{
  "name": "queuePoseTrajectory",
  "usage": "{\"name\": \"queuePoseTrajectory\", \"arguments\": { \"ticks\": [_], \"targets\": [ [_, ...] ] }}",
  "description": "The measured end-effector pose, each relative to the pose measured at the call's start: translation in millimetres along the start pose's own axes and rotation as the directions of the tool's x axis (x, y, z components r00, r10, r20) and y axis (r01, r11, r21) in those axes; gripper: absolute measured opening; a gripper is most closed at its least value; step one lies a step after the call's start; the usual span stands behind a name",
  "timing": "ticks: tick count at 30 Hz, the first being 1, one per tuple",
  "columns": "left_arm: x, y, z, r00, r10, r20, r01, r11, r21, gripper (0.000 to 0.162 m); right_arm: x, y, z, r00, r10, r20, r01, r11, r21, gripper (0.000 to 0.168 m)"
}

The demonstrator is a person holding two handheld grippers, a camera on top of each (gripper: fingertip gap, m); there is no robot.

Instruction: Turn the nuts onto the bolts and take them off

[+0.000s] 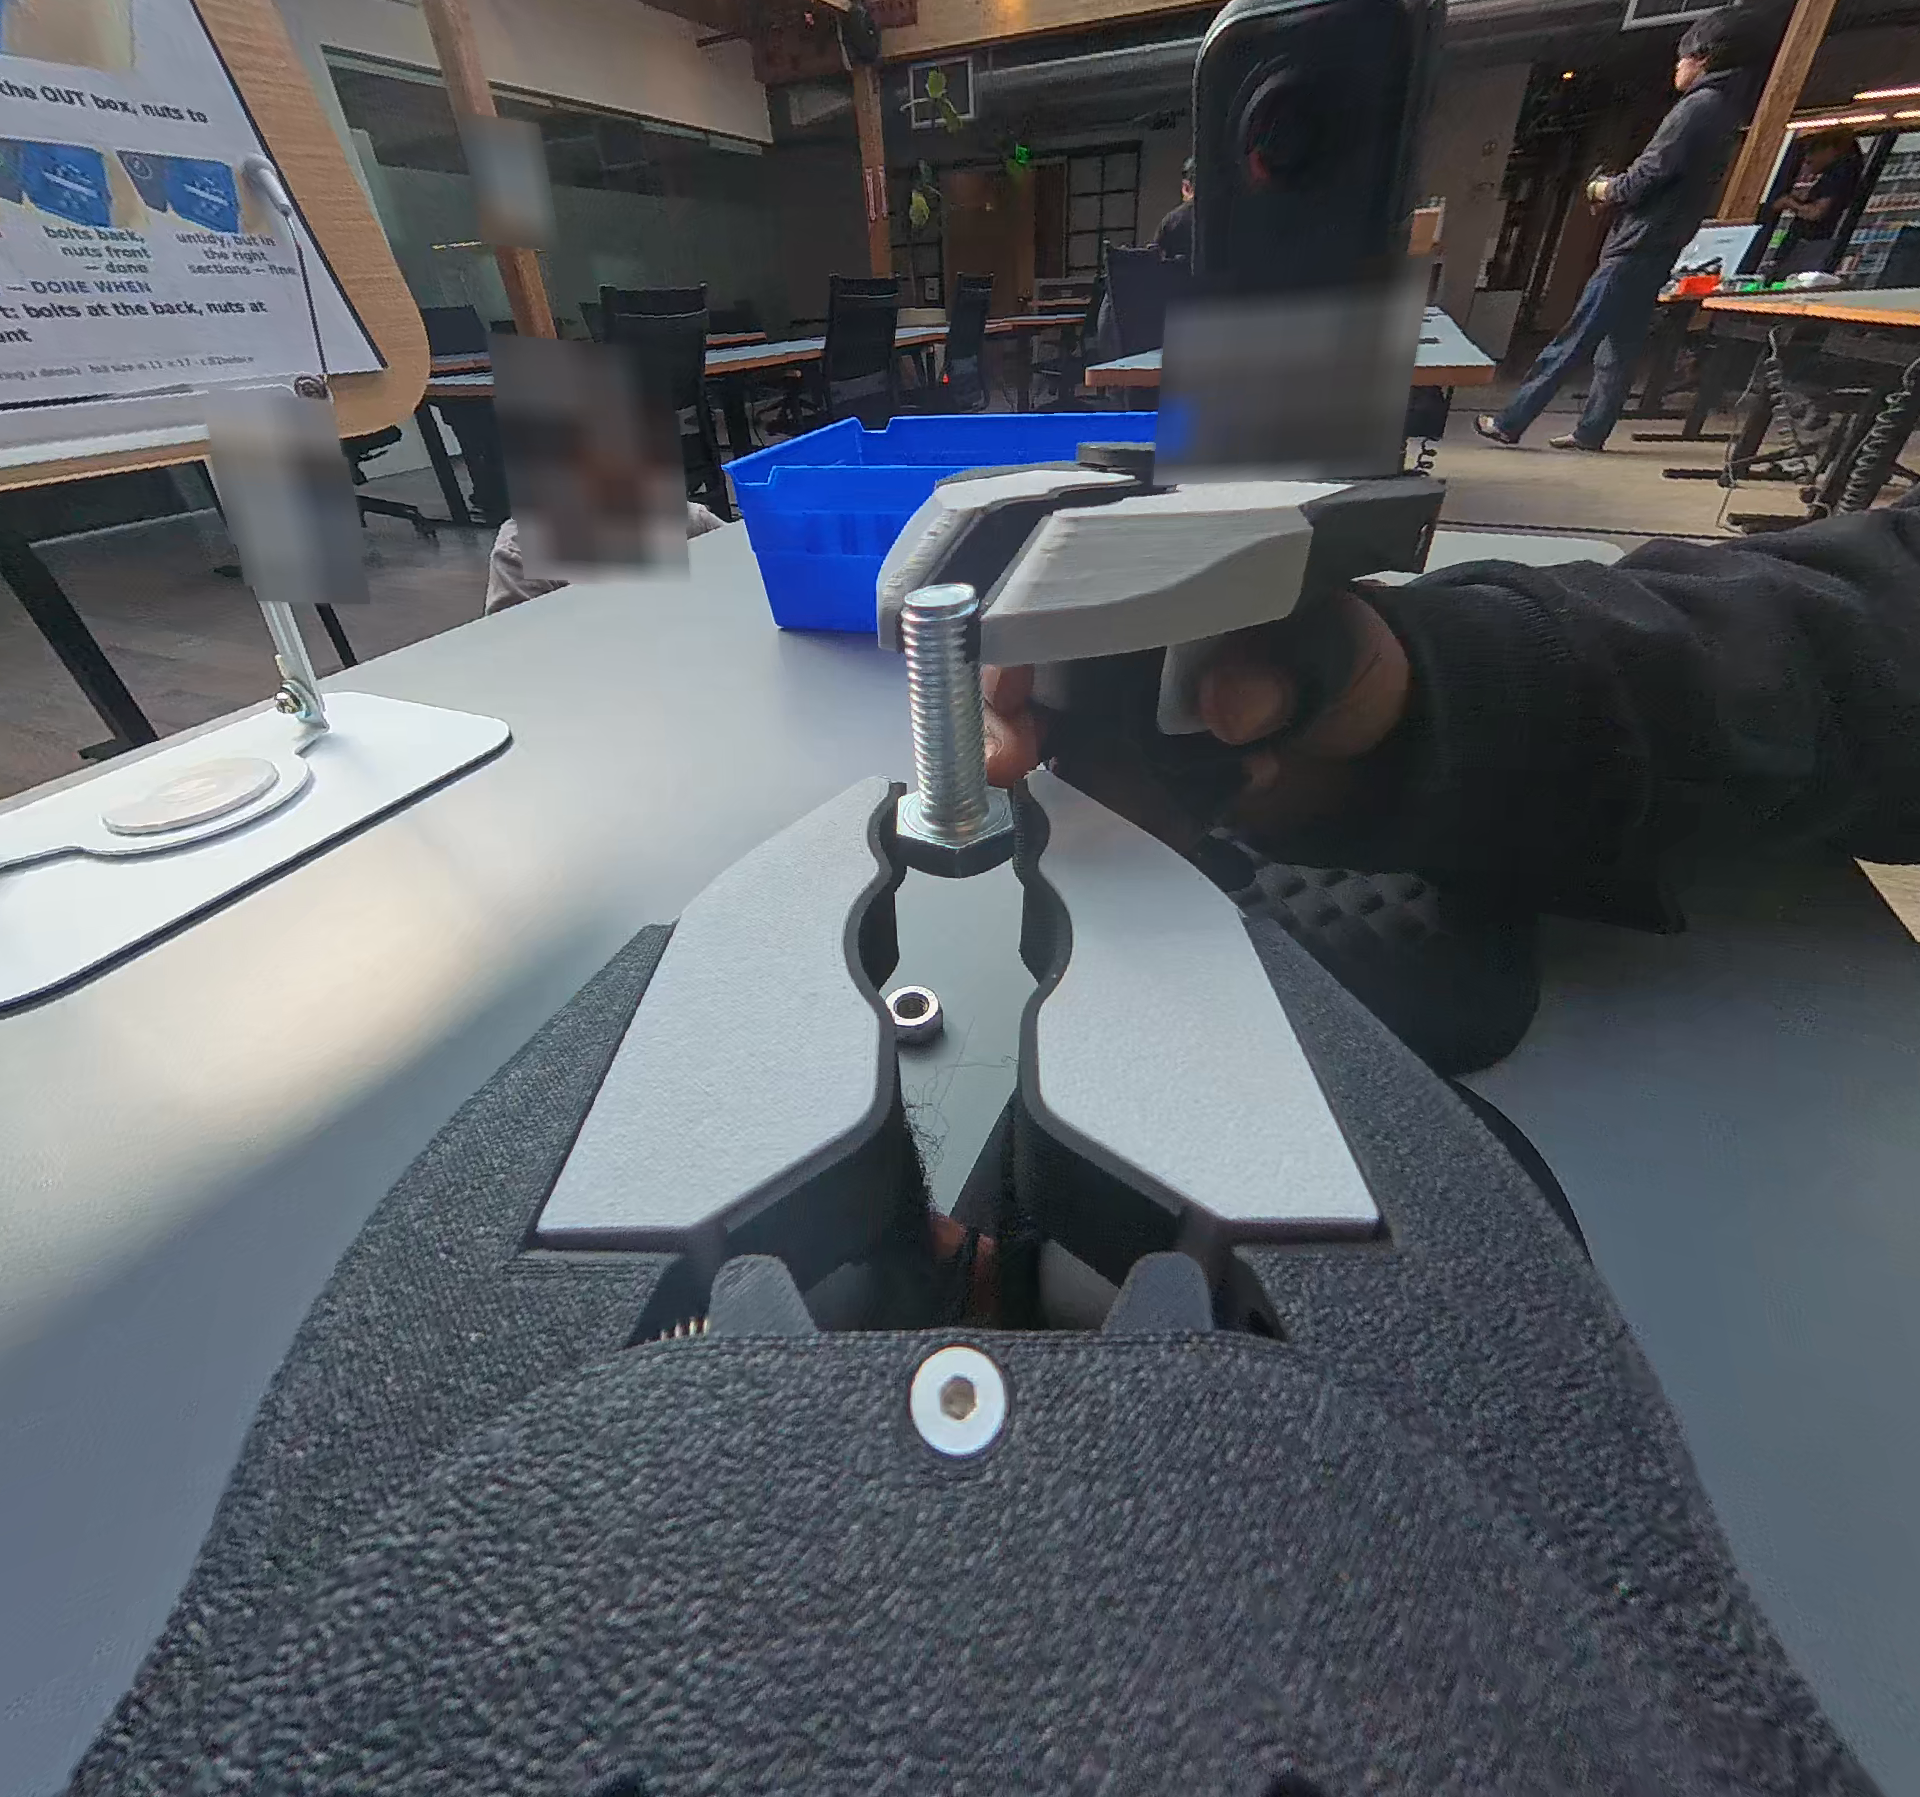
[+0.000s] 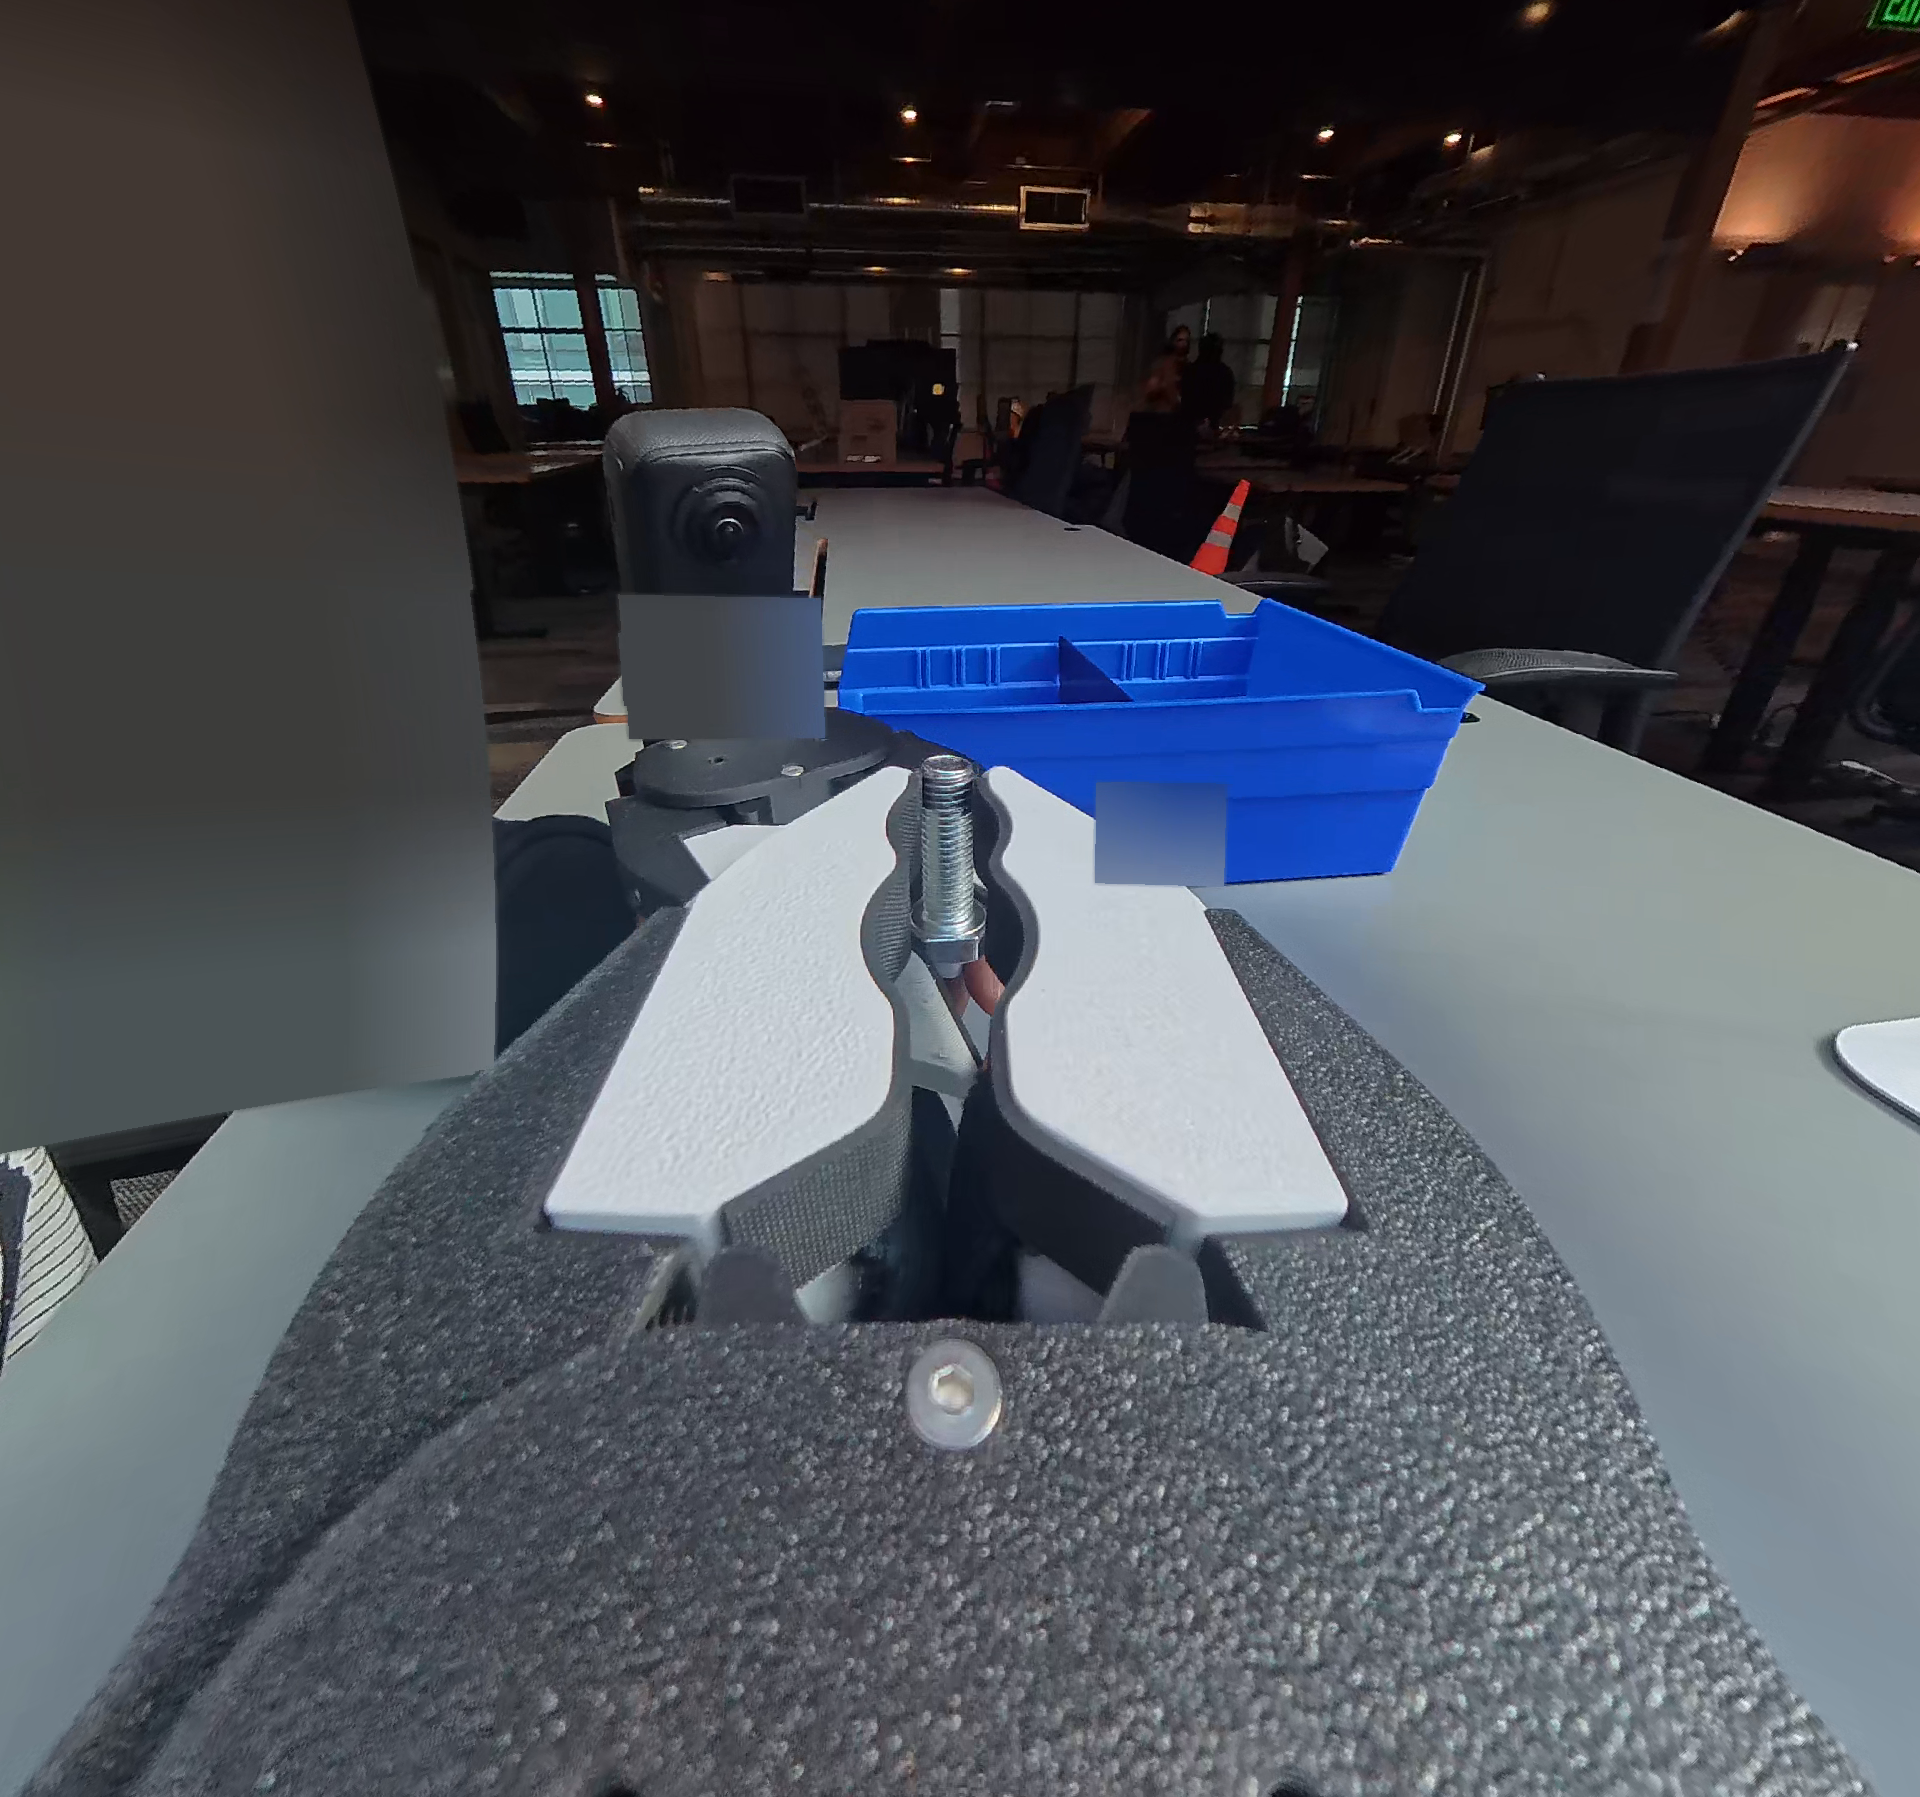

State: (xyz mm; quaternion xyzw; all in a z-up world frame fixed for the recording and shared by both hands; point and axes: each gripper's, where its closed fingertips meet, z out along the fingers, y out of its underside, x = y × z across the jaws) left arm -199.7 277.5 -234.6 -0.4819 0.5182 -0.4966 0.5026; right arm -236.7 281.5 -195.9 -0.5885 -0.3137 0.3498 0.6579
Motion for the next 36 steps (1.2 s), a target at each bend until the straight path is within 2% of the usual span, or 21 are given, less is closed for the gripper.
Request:
{"name": "queuePoseTrajectory", "arguments": {
  "ticks": [15,16,18,20,22,24,26,28,30,36],
  "targets": [
    [1.9,2.8,0.6,1.000,0.012,-0.010,-0.012,1.000,-0.021,0.015,-1.9,1.7,-1.8,1.000,0.016,0.021,-0.016,1.000,-0.025,0.008],
    [1.9,2.7,0.5,1.000,0.010,-0.012,-0.010,1.000,-0.019,0.015,-0.7,0.9,-2.9,1.000,0.020,0.020,-0.019,0.999,-0.037,0.011],
    [3.4,2.4,0.1,1.000,0.009,-0.026,-0.009,1.000,-0.016,0.015,6.7,-2.6,-8.2,1.000,0.014,0.005,-0.014,0.997,-0.072,0.027],
    [5.3,1.9,-0.6,0.999,0.010,-0.041,-0.011,1.000,-0.010,0.015,16.3,-0.9,-17.9,0.999,0.030,0.025,-0.025,0.984,-0.178,0.041],
    [5.9,1.2,-1.3,0.999,0.004,-0.051,-0.004,1.000,-0.003,0.015,29.8,19.7,-34.3,0.998,0.051,0.047,-0.027,0.912,-0.408,0.046],
    [6.7,0.1,-2.2,0.998,-0.003,-0.063,0.003,1.000,0.006,0.015,44.4,54.6,-58.5,0.997,0.057,0.057,-0.004,0.742,-0.671,0.049],
    [6.5,-0.5,-2.6,0.998,-0.006,-0.065,0.007,1.000,0.010,0.015,54.9,85.1,-77.7,0.997,0.031,0.069,0.041,0.549,-0.835,0.050],
    [7.0,-0.6,-2.9,0.998,-0.005,-0.068,0.006,1.000,0.012,0.015,53.5,104.7,-82.3,0.993,0.025,0.119,0.097,0.430,-0.898,0.049],
    [7.5,0.0,-2.8,0.998,-0.002,-0.070,0.003,1.000,0.007,0.015,50.9,117.4,-79.9,0.988,0.027,0.152,0.132,0.359,-0.924,0.046],
    [8.8,2.3,-1.3,0.997,0.006,-0.073,-0.006,1.000,-0.010,0.015,54.6,134.3,-74.8,0.978,0.000,0.207,0.200,0.252,-0.947,0.037]
  ]
}}
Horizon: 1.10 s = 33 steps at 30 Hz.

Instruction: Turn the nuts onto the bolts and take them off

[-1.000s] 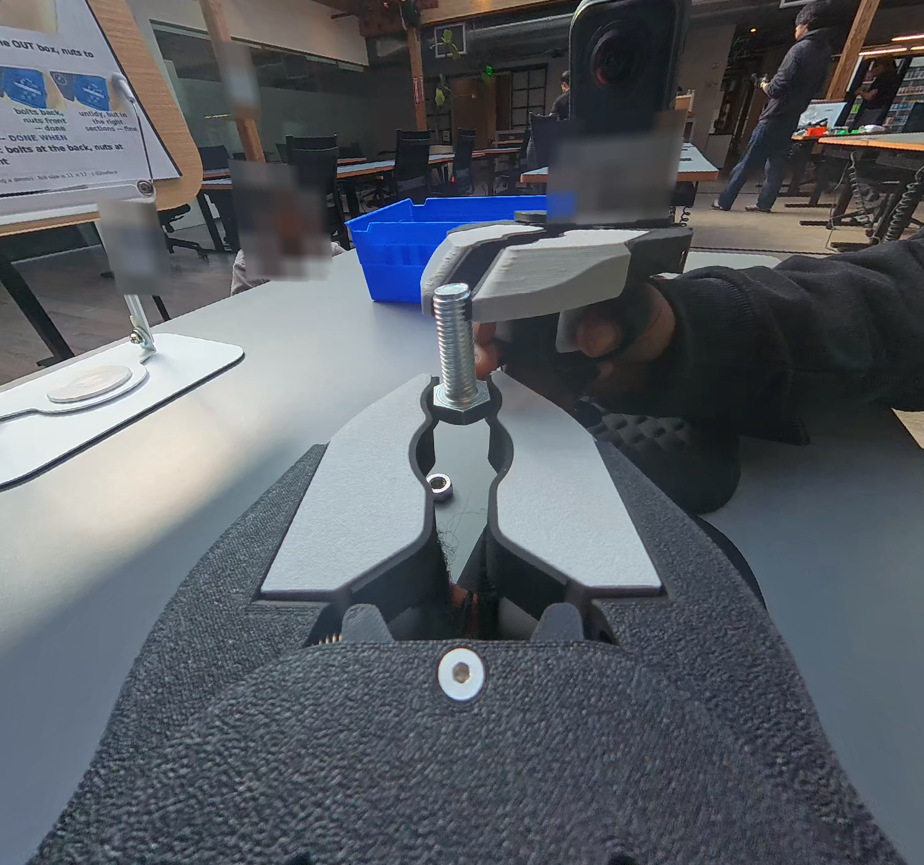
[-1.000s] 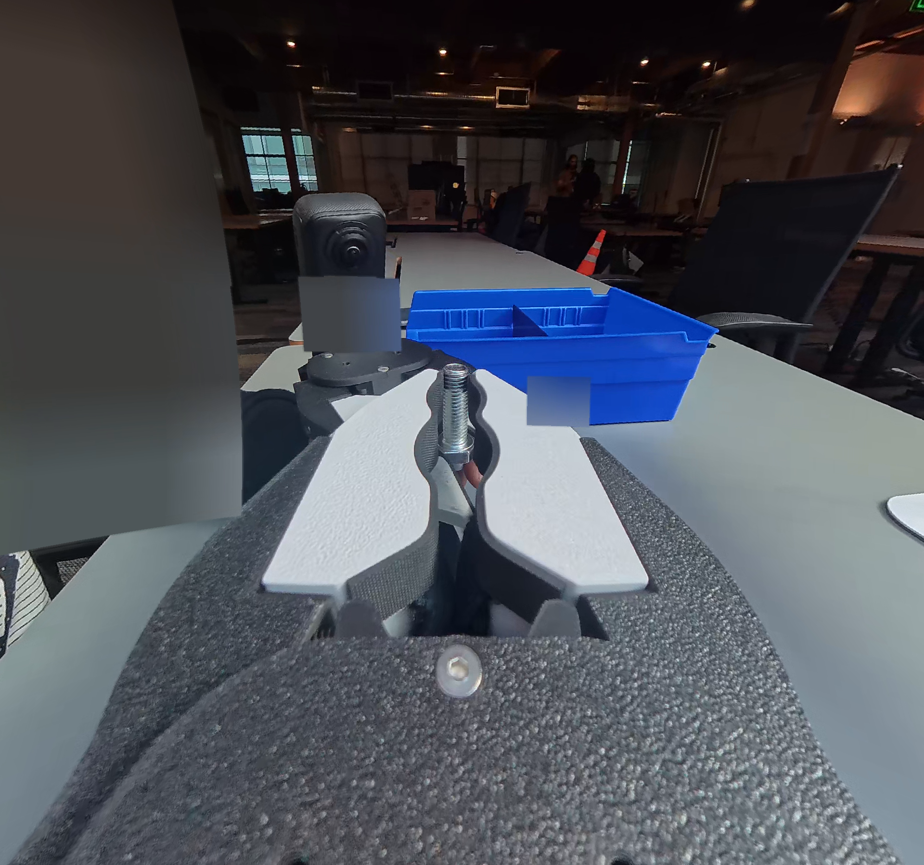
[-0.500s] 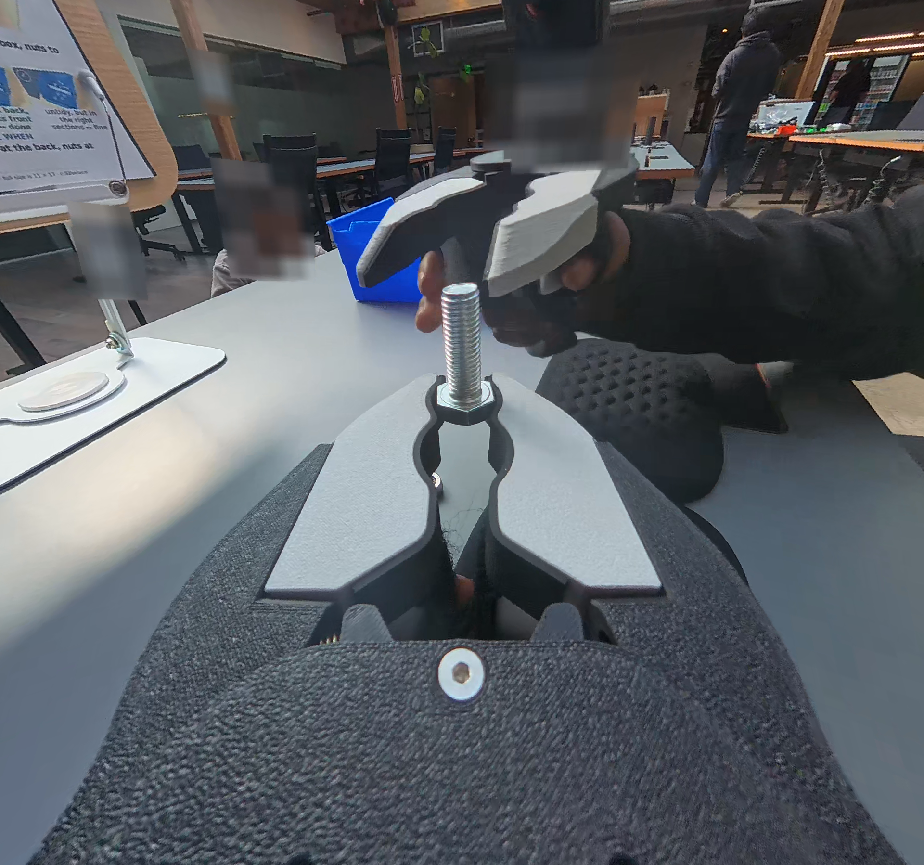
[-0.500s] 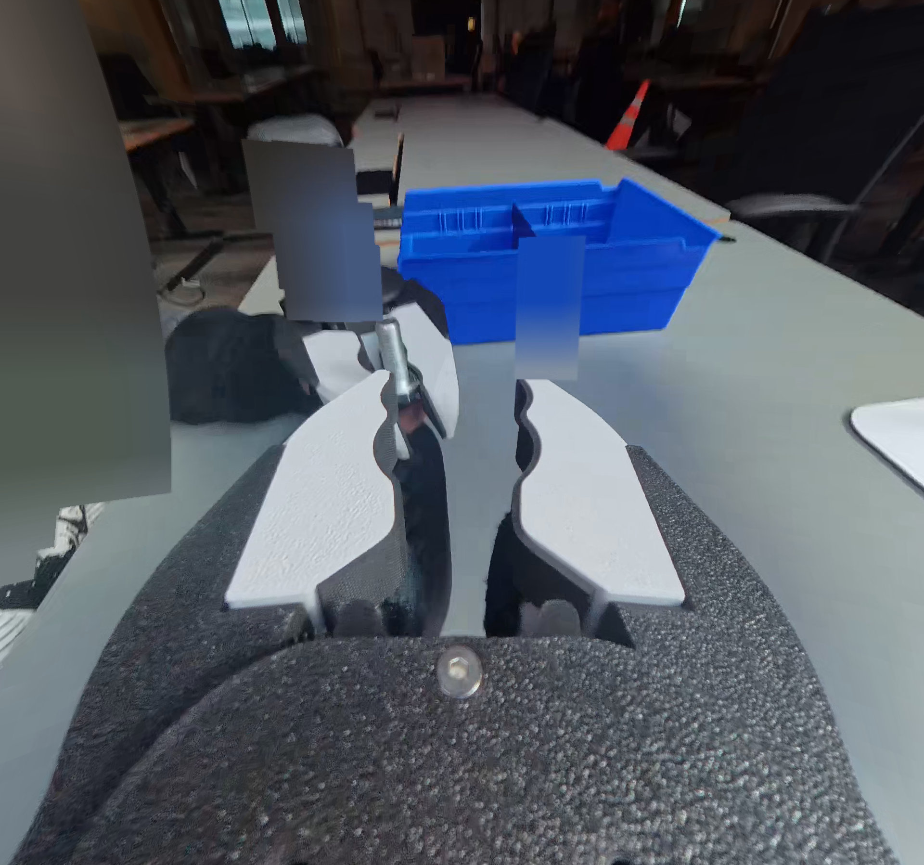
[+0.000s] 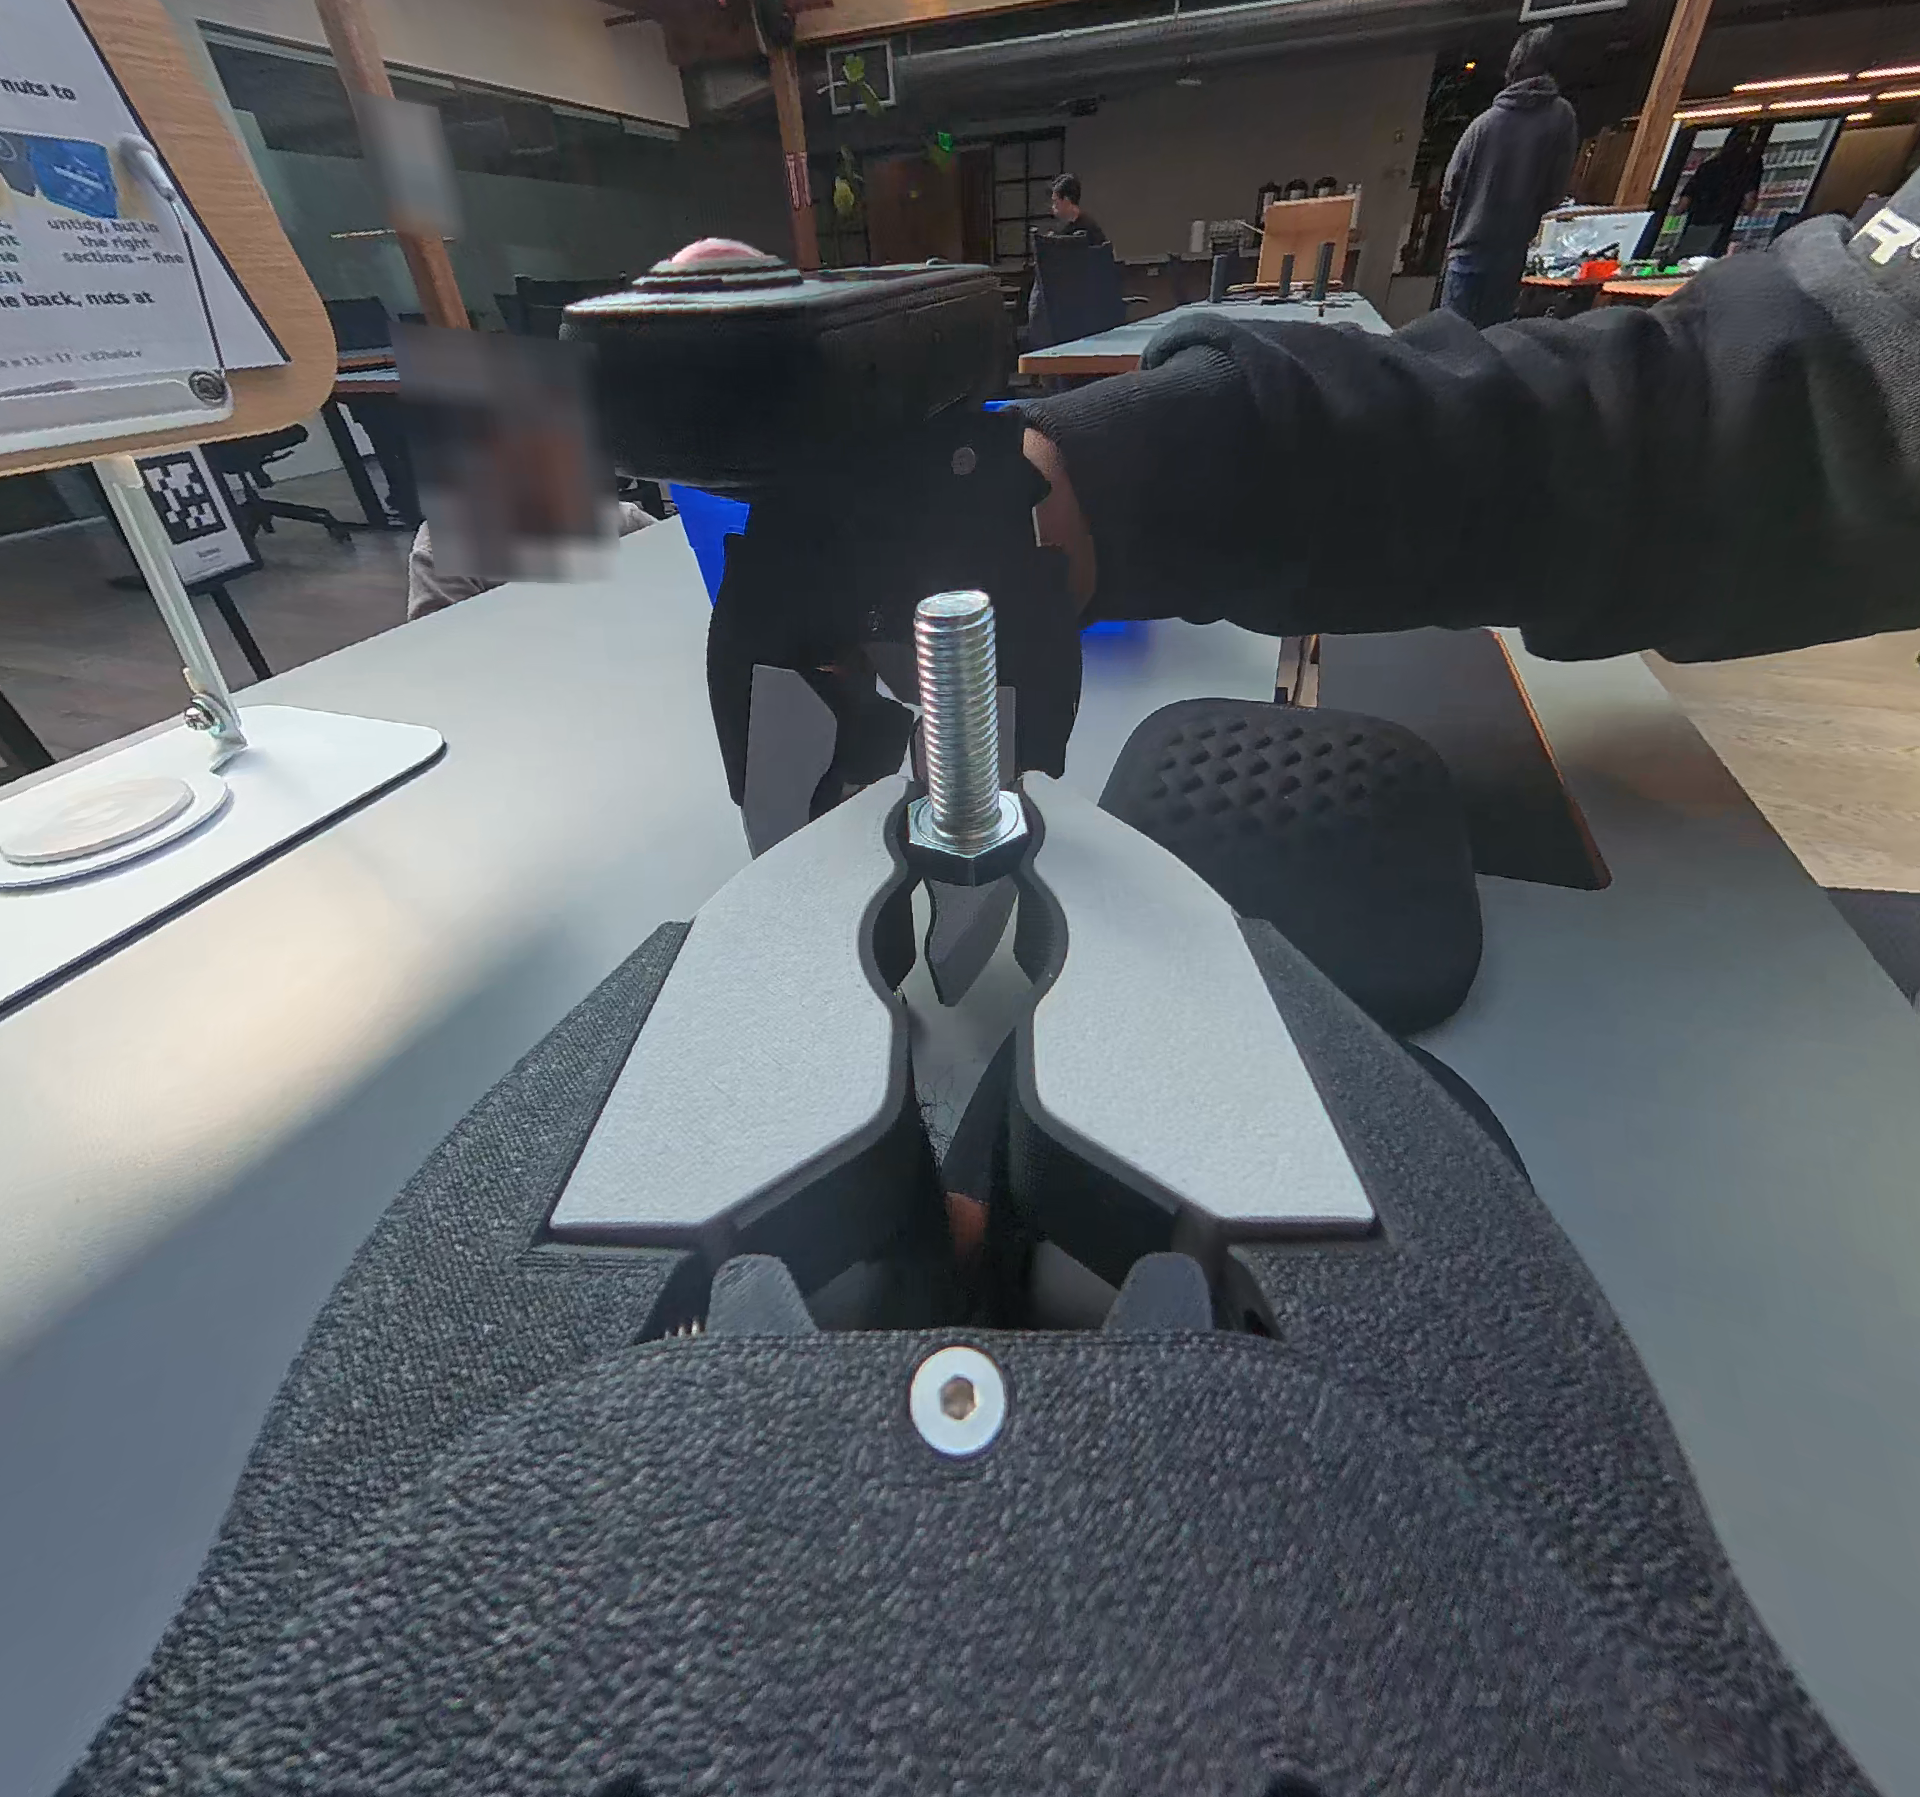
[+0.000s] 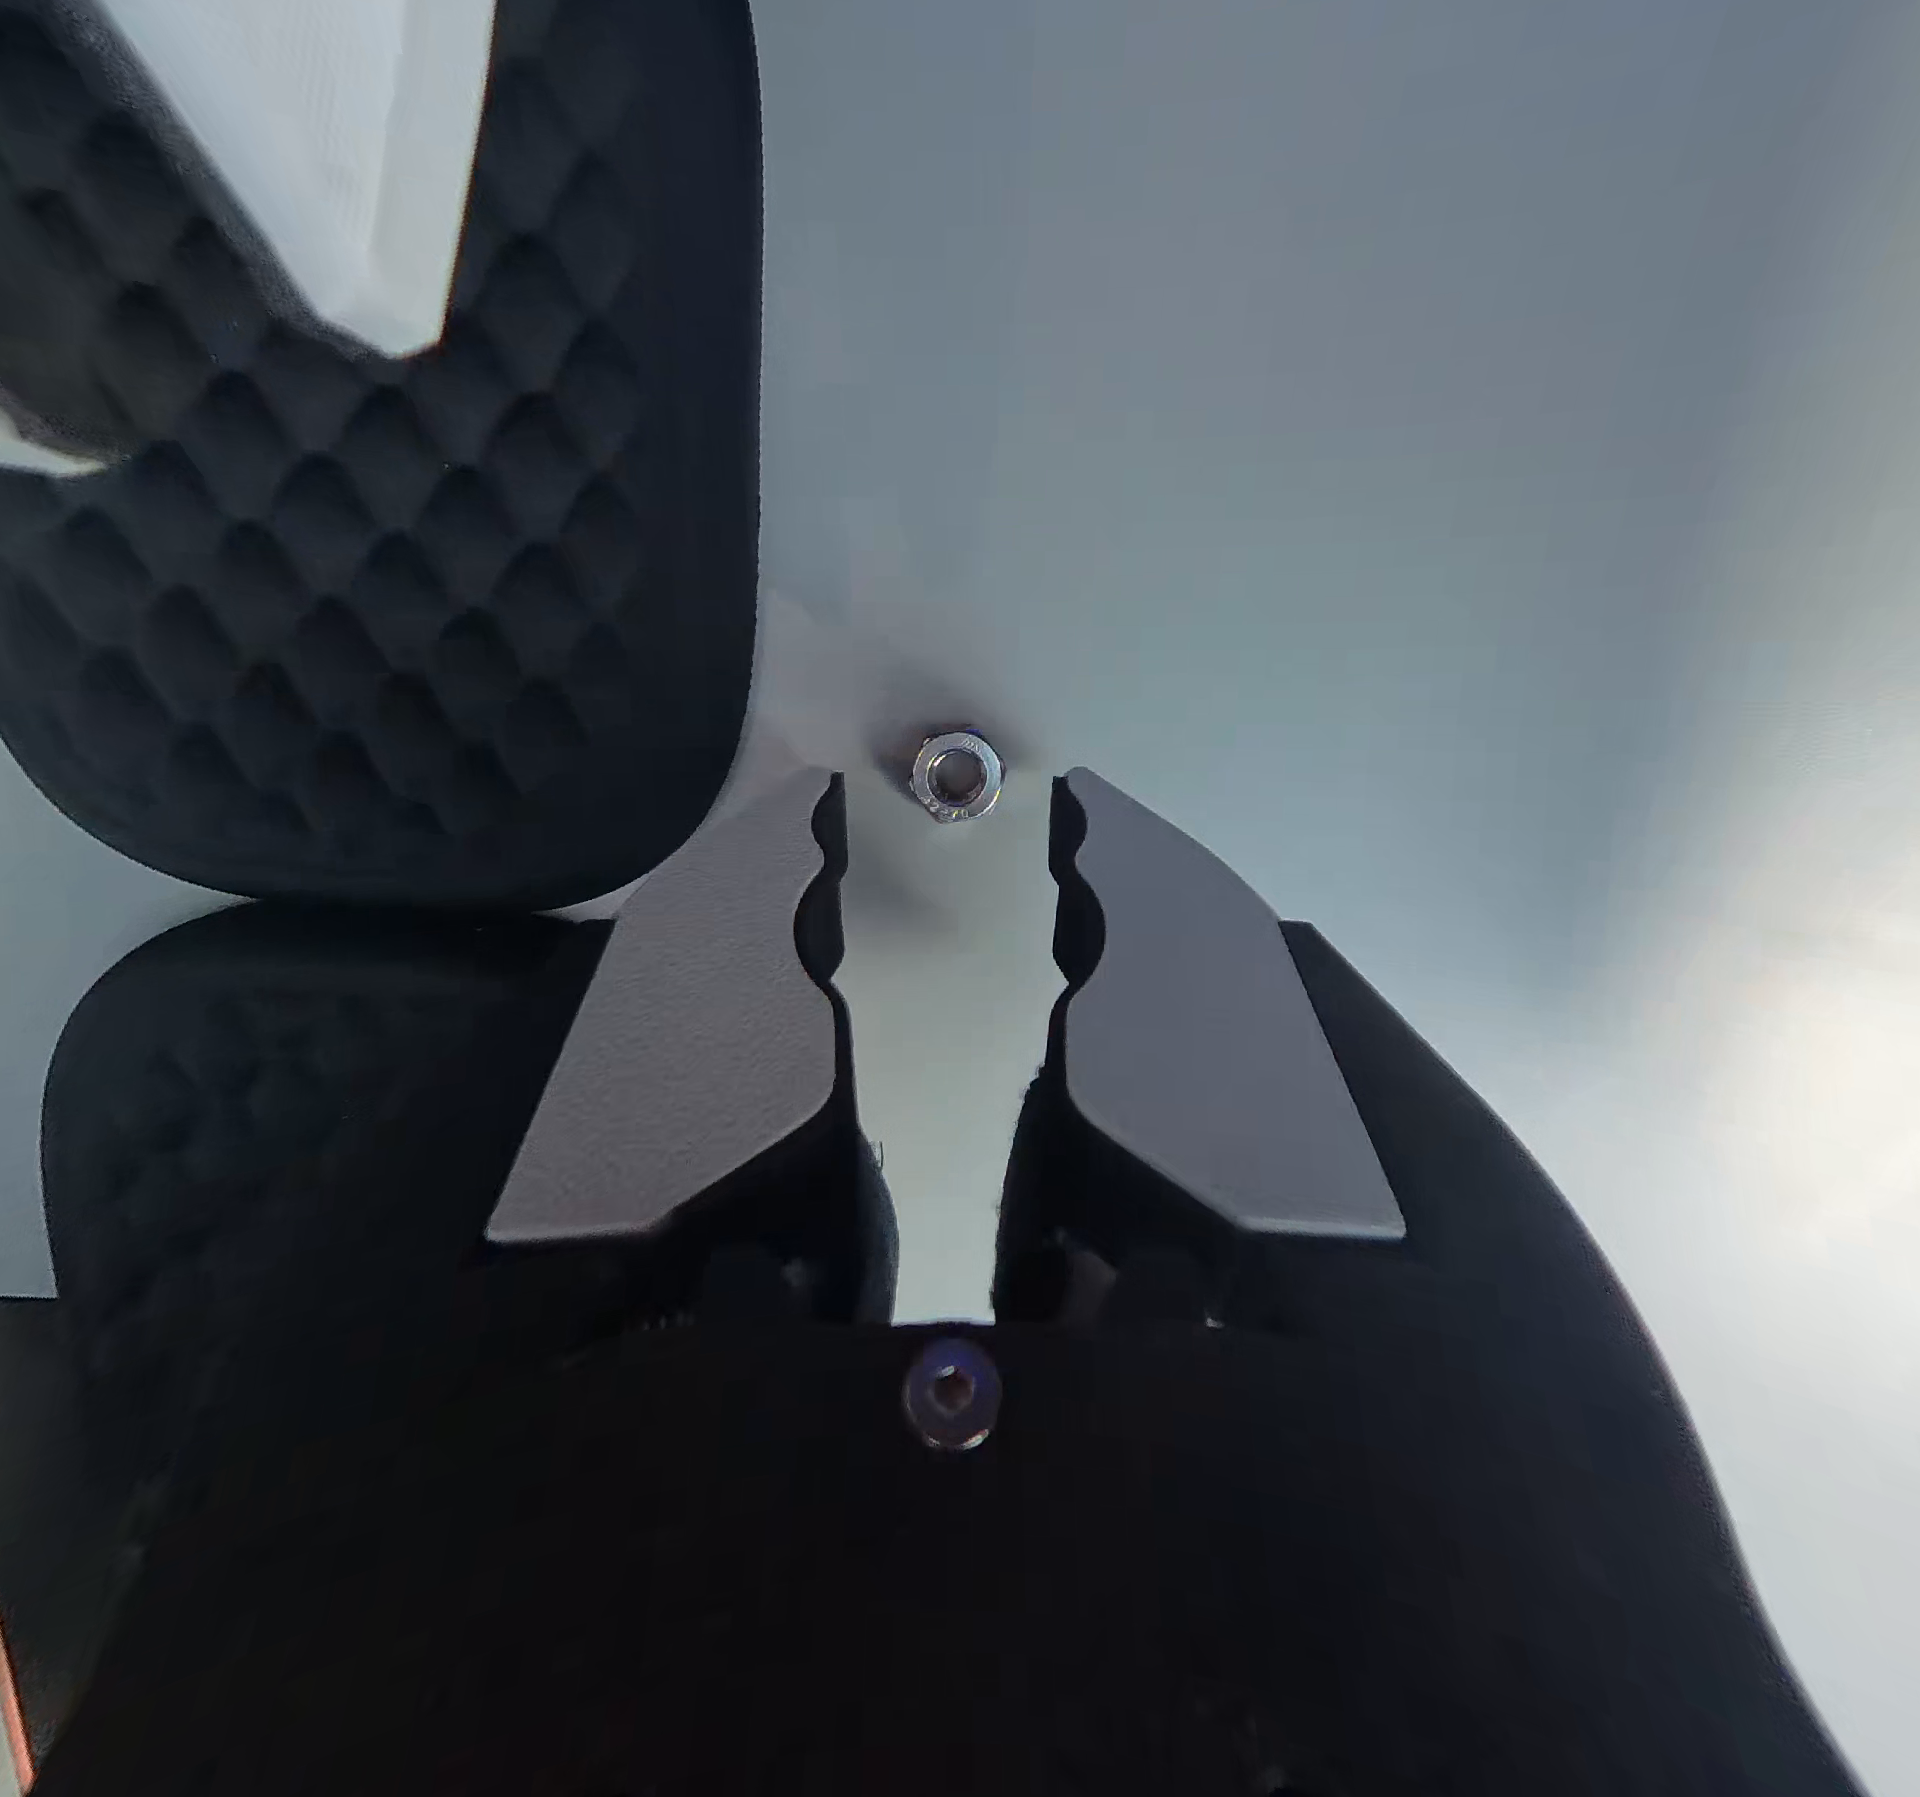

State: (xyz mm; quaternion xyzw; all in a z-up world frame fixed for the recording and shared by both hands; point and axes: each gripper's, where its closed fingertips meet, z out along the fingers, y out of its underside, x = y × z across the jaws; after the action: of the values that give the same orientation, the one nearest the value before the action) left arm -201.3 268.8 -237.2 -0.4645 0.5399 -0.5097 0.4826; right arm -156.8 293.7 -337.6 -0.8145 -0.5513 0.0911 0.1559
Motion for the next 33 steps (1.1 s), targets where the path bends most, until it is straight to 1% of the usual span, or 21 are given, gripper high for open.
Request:
{"name": "queuePoseTrajectory", "arguments": {
  "ticks": [4,6,7,11,13,15,17,18,21,24,28,31,33],
  "targets": [
    [-0.2,0.0,0.1,1.000,-0.008,-0.004,0.008,1.000,0.000,0.015,-0.4,-1.3,5.3,1.000,-0.020,0.008,0.020,1.000,-0.012,0.030],
    [0.3,0.2,0.4,1.000,-0.005,-0.005,0.005,1.000,-0.002,0.015,1.6,1.6,8.7,0.999,-0.034,0.000,0.034,0.999,-0.035,0.023],
    [0.5,0.4,0.6,1.000,-0.004,-0.004,0.004,1.000,-0.004,0.015,0.6,-0.1,8.9,0.999,-0.040,0.010,0.040,0.999,-0.022,0.018],
    [2.5,1.3,1.5,1.000,0.001,-0.016,-0.001,1.000,-0.013,0.015,-1.1,-0.8,3.5,0.997,-0.071,0.019,0.071,0.997,0.009,0.018],
    [5.7,1.9,2.6,0.999,0.008,-0.043,-0.009,1.000,-0.028,0.015,-3.3,-3.7,-13.6,0.997,-0.081,0.016,0.080,0.995,0.057,0.018],
    [11.7,1.0,4.7,0.996,0.019,-0.090,-0.023,0.999,-0.044,0.015,-6.7,-8.4,-41.6,0.993,-0.119,-0.007,0.119,0.987,0.107,0.018],
    [21.8,-1.5,8.2,0.986,0.025,-0.164,-0.035,0.998,-0.055,0.015,-14.2,-14.8,-74.9,0.980,-0.195,-0.030,0.198,0.970,0.144,0.018],
    [30.3,-3.9,10.0,0.974,0.020,-0.226,-0.033,0.998,-0.052,0.014,-19.9,-19.2,-92.0,0.967,-0.251,-0.037,0.253,0.954,0.159,0.018],
    [60.7,-9.5,13.2,0.890,-0.033,-0.455,0.014,0.999,-0.045,0.015,-43.5,-38.8,-136.5,0.904,-0.427,-0.028,0.422,0.880,0.215,0.018],
    [79.1,1.3,15.0,0.798,-0.052,-0.600,0.006,0.997,-0.079,0.014,-73.5,-57.6,-157.4,0.811,-0.583,0.043,0.557,0.793,0.248,0.018],
    [93.0,1.2,5.8,0.679,-0.073,-0.731,0.017,0.996,-0.084,0.015,-101.6,-69.4,-150.8,0.645,-0.746,0.167,0.709,0.665,0.233,0.018],
    [100.5,2.7,-2.8,0.583,-0.105,-0.806,0.026,0.994,-0.110,0.015,-111.7,-76.2,-137.5,0.537,-0.806,0.248,0.774,0.588,0.234,0.018],
    [106.0,7.2,-5.7,0.540,-0.115,-0.834,-0.001,0.991,-0.137,0.015,-116.8,-80.1,-131.6,0.478,-0.827,0.295,0.796,0.550,0.253,0.018]
  ]
}}
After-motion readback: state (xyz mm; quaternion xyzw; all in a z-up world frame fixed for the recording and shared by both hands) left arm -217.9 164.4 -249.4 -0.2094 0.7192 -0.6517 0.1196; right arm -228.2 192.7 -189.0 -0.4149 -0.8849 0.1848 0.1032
